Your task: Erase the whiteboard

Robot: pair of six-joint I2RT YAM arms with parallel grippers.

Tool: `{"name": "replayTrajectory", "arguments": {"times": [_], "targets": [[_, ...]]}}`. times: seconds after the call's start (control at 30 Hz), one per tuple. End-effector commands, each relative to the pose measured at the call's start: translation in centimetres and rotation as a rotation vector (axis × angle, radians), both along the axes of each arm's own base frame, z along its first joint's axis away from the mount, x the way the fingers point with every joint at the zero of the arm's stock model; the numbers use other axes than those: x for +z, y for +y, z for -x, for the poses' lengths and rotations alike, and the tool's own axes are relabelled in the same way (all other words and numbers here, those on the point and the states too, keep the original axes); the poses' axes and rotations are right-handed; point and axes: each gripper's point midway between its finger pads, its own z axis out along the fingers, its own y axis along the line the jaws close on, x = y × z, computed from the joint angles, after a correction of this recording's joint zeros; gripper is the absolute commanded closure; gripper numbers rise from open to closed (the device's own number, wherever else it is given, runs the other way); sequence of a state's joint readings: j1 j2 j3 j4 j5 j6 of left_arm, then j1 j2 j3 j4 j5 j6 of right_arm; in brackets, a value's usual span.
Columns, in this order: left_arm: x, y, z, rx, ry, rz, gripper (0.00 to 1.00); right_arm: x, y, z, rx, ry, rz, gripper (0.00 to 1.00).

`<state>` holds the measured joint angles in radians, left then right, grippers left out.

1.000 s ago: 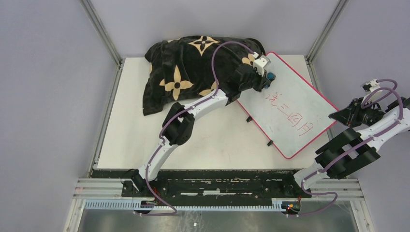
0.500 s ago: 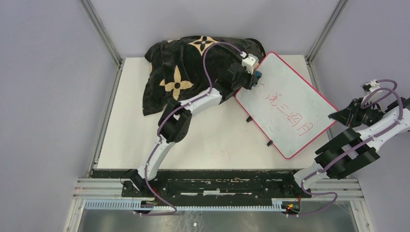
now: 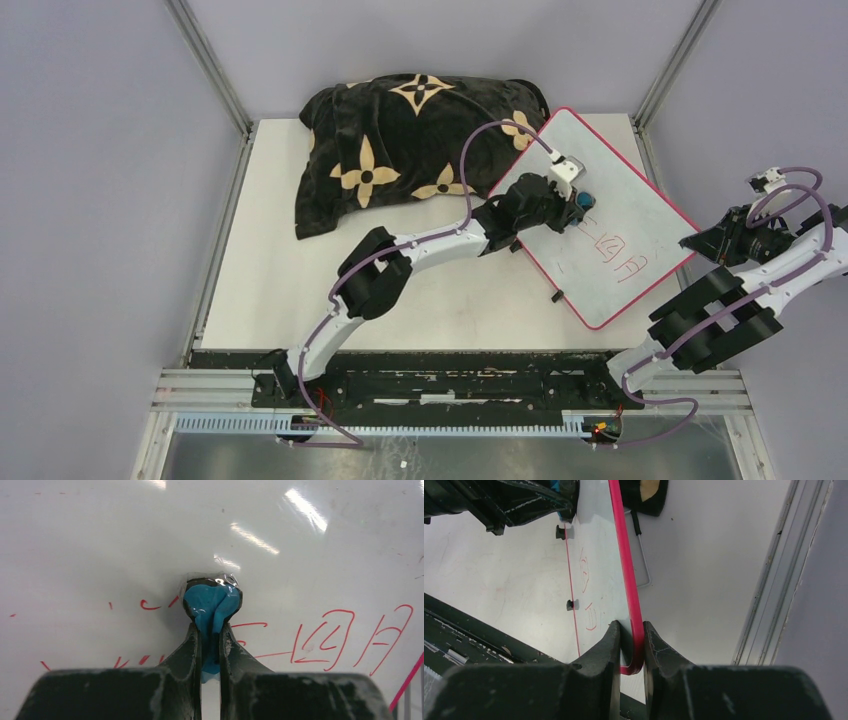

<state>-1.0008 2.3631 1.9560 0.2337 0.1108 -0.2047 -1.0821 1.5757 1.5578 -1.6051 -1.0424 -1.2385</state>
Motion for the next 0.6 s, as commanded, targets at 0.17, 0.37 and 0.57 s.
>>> {"name": "replayTrajectory", "arguments": {"times": [0.17, 0.37, 0.57], "targets": [[-0.1, 3.5, -2.7, 0.072, 0.056, -0.003, 0.97, 0.1, 3.0, 2.5, 0.056, 0.077, -0.025, 0.99], [-1.6, 8.2, -8.0, 0.217, 0.048, -0.046, 0.97, 0.1, 3.0, 2.4, 0.056, 0.078, -0.031, 0.99], [-1.1, 10.7, -11.8, 0.309, 0.014, -0.067, 0.97, 0.0, 3.0, 2.5, 0.059, 0.080, -0.024, 1.00]]}}
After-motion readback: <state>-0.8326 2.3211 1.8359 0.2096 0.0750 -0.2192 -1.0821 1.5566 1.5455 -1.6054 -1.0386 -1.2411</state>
